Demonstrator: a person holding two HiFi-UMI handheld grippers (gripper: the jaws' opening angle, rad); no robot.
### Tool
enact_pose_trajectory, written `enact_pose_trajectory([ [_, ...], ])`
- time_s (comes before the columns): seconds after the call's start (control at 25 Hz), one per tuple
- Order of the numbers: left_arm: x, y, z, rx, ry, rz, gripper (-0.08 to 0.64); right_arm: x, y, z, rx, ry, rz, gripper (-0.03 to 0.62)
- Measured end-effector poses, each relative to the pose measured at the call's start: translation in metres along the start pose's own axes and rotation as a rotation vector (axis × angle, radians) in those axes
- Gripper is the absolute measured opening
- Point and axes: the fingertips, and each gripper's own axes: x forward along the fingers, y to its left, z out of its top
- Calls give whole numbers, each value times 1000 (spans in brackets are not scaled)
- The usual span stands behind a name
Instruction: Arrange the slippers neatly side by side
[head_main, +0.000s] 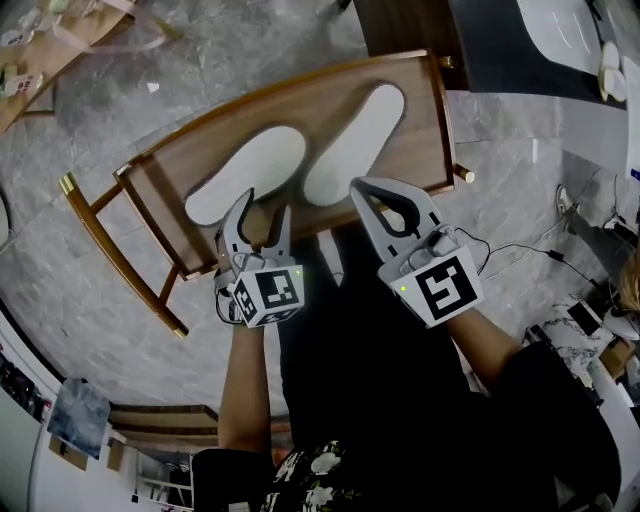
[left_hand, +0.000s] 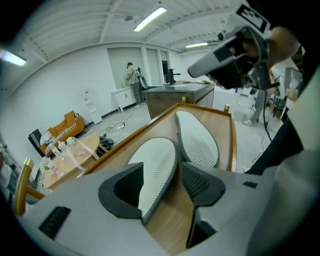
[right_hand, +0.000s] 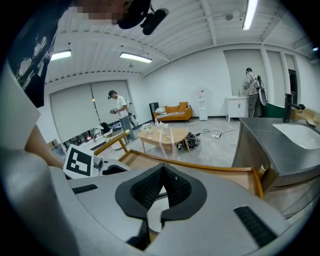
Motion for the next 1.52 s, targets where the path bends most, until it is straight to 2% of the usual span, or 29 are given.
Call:
enact_pose_trajectory([
  [0.32, 17, -8, -17, 163, 77, -18, 241, 4, -3, -3, 5, 9, -3, -3],
  [0.64, 32, -9, -31, 262, 152, -20, 241, 8, -1, -8, -5, 27, 8, -3],
  [0.76, 36, -9, -35, 269, 171, -15, 241, 9, 0, -8, -11, 26, 15, -3],
  [0.88, 37, -7, -34, 266, 185, 25, 239, 8, 2, -9, -16, 27, 29, -3],
  [1.08, 37, 0, -30, 295, 211, 109, 168, 8, 1, -10, -26, 40, 57, -3],
  [1.24, 34, 0, -24, 263, 195, 146, 121, 7, -3, -11, -37, 41, 80, -3],
  [1.52, 22, 3, -3, 158, 151, 229, 68, 8, -8, -12, -95, 35, 136, -3],
])
